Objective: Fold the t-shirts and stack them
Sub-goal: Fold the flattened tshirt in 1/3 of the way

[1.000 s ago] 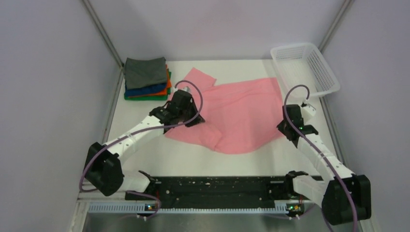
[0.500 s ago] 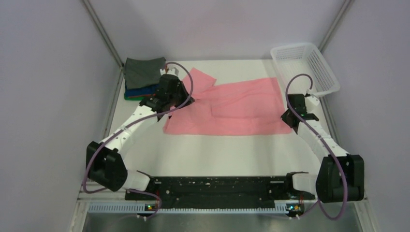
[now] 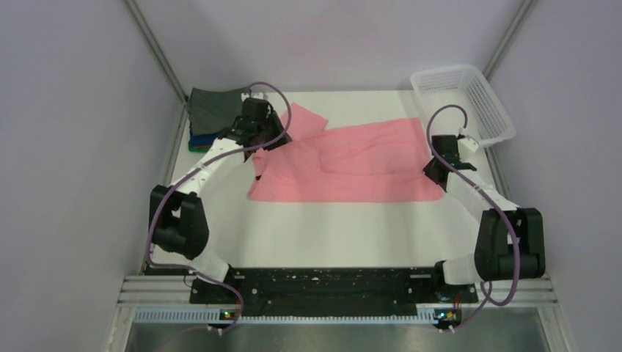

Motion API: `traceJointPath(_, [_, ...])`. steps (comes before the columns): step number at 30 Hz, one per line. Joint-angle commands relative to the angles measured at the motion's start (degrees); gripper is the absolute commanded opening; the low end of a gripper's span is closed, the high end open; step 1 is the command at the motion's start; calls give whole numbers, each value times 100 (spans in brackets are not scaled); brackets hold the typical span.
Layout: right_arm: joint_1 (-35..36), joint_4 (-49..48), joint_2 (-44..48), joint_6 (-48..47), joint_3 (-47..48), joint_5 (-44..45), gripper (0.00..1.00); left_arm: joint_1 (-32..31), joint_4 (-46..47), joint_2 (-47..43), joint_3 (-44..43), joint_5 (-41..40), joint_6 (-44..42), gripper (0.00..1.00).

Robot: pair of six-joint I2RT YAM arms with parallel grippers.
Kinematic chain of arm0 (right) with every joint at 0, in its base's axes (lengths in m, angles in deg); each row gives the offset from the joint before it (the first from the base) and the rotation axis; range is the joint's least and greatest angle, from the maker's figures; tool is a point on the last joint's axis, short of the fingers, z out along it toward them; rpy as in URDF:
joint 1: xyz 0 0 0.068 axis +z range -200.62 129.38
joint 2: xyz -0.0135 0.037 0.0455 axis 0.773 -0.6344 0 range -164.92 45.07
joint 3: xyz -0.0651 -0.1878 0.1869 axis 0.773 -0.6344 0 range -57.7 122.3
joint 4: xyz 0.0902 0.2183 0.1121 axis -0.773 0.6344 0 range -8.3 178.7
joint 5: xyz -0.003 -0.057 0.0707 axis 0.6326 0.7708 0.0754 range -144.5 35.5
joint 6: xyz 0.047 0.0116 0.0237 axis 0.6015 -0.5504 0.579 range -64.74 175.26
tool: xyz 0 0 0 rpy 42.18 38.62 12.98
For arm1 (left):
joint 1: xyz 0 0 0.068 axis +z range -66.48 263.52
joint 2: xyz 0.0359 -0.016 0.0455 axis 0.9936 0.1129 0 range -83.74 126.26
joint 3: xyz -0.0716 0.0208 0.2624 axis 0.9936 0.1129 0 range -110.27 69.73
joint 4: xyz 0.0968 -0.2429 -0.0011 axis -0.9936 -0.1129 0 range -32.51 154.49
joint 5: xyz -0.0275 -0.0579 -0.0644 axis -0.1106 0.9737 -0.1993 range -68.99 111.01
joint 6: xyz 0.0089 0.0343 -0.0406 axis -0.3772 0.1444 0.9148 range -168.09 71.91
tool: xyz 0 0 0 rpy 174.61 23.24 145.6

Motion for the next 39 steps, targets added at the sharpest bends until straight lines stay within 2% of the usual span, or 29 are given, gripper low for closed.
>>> traceJointPath(1, [-69,-155,-256,-67,504,99,6,180,-402,735,-868,166,-216,51])
traceJointPath(2, [-70,-130,-268,-69,536,53,13,198,-594,950,-1119,330,-253,64])
traceJointPath(3, [-68,-120,-254,-75,543,2,27,205,-815,1144,-1340,490,-301,91])
traceJointPath(4, [-70,-118,-225,-84,537,-46,41,214,-974,1312,-1549,602,-312,98])
traceJointPath(8, [-69,-39,-38,-108,442,-457,66,216,-1049,1455,-1633,843,-264,99])
traceJointPath(11, [-64,-44,178,-136,221,-967,79,217,-959,1107,-1181,804,-228,99])
traceJointPath(12, [-55,-66,242,-169,118,-1142,88,211,-932,950,-1004,735,-216,99])
traceJointPath(15, [137,-273,520,-253,-242,-1439,98,206,-545,439,-254,718,-159,99])
traceJointPath(18, [421,-771,539,-491,-456,-1588,99,198,210,249,467,1232,13,99])
traceJointPath(21, [681,-1201,112,-759,-312,-1778,99,182,533,709,601,1672,222,99])
traceJointPath(25, [1058,-1204,-647,-987,-38,-1745,99,135,355,1311,544,1663,381,99])
traceJointPath(29, [1218,-967,-913,-753,-200,-1622,99,45,370,1149,1034,1385,451,99])
traceJointPath(33, [1230,-821,-389,-376,-898,-1541,99,14,365,550,1906,1111,542,99])
traceJointPath(39, [1270,71,971,-210,-1659,-1790,99,-283,240,-534,3218,955,823,99])
